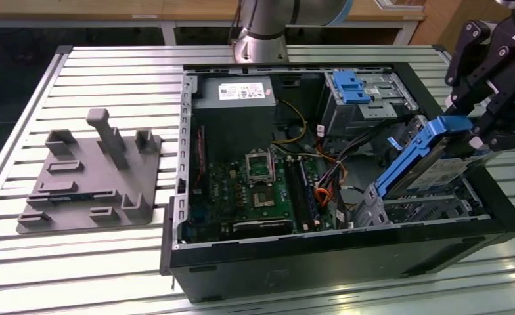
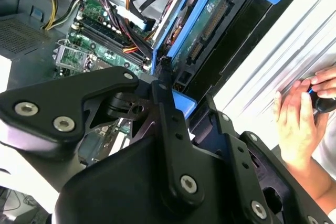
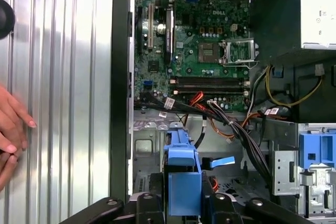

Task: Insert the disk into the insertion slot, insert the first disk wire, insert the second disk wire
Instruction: 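Insert the disk into the insertion slot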

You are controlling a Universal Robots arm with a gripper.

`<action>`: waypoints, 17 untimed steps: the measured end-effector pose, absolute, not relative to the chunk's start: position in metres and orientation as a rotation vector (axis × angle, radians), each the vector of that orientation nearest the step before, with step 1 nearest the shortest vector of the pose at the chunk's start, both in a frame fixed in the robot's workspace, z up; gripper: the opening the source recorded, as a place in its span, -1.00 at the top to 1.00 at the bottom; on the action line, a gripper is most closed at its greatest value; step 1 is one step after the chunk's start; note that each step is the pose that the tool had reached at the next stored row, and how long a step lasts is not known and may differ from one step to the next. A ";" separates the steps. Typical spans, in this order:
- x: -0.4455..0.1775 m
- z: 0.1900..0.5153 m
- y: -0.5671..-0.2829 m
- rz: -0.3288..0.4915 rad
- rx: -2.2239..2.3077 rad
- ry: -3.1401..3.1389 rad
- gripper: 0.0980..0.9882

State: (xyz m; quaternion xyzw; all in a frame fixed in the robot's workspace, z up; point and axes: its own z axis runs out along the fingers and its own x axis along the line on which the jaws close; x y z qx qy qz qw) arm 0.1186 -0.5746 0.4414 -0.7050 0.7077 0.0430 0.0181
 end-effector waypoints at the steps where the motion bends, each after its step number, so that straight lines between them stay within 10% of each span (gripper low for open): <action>1: 0.119 0.442 -0.575 0.140 -2.191 2.203 0.40; 17: 0.127 0.431 -0.575 0.164 -2.189 2.221 0.40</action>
